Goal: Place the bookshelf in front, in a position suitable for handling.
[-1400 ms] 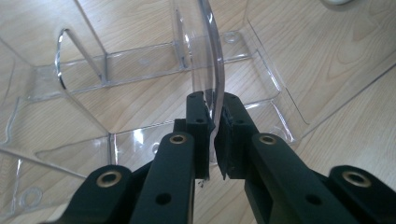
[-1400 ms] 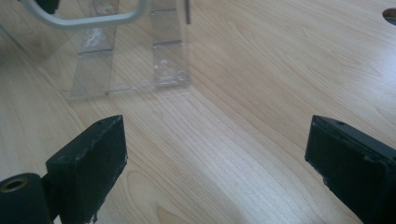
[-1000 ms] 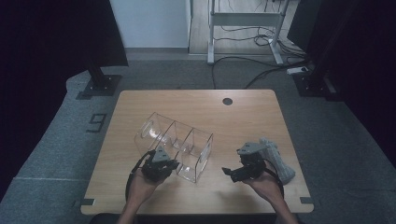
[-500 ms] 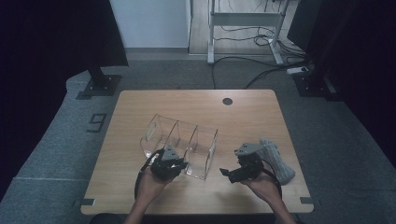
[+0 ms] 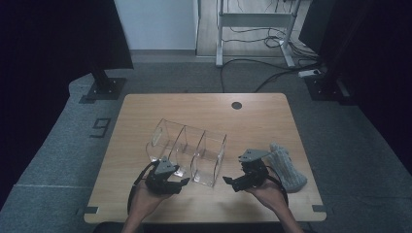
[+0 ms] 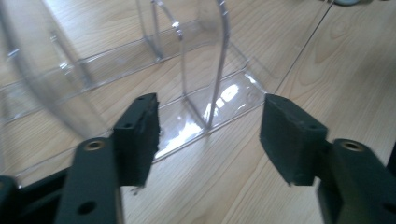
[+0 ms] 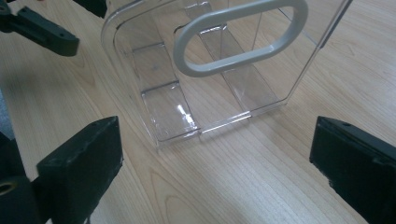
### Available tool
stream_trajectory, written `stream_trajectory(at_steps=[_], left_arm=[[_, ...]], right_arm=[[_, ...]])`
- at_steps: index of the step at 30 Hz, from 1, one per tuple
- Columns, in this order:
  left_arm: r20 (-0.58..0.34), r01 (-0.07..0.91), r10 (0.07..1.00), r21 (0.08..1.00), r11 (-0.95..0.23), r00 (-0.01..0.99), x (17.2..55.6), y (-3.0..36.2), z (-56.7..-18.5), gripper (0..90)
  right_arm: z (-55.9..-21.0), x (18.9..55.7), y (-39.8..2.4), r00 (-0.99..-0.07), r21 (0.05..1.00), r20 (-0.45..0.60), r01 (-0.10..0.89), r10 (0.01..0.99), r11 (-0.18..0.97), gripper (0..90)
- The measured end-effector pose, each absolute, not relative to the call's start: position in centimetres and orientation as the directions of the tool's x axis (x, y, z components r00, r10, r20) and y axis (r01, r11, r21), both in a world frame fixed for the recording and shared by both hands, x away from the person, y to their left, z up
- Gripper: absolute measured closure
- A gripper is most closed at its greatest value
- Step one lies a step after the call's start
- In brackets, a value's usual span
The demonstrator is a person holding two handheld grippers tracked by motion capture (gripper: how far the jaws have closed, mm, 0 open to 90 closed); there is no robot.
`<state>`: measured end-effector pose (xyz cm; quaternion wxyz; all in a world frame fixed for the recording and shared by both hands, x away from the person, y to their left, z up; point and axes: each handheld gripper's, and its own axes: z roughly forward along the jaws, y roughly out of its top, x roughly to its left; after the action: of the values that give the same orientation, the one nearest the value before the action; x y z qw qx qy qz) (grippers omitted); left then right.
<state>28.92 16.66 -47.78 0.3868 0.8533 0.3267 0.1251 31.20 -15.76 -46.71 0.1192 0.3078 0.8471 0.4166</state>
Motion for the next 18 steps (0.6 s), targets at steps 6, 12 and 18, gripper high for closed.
stream_trajectory(at_steps=[6, 12, 18], left_arm=[[-0.032, 0.467, 0.666, 0.738, -0.487, 0.745, 28.4, 17.8, -47.8, 16.4], [-0.03, 0.469, 0.675, 0.741, -0.48, 0.738, 28.1, 19.2, -47.7, 8.9], [-0.02, 0.476, 0.69, 0.738, -0.478, 0.723, 28.0, 20.8, -48.0, 1.0]], right_arm=[[-46.6, 31.3, -15.0, -0.779, 0.781, 0.057, 0.425, 0.624, 0.458, 0.0], [-46.3, 31.5, -13.8, -0.786, 0.782, 0.06, 0.42, 0.615, 0.461, 0.0], [-46.3, 31.8, -12.6, -0.789, 0.777, 0.057, 0.42, 0.612, 0.468, 0.0]])
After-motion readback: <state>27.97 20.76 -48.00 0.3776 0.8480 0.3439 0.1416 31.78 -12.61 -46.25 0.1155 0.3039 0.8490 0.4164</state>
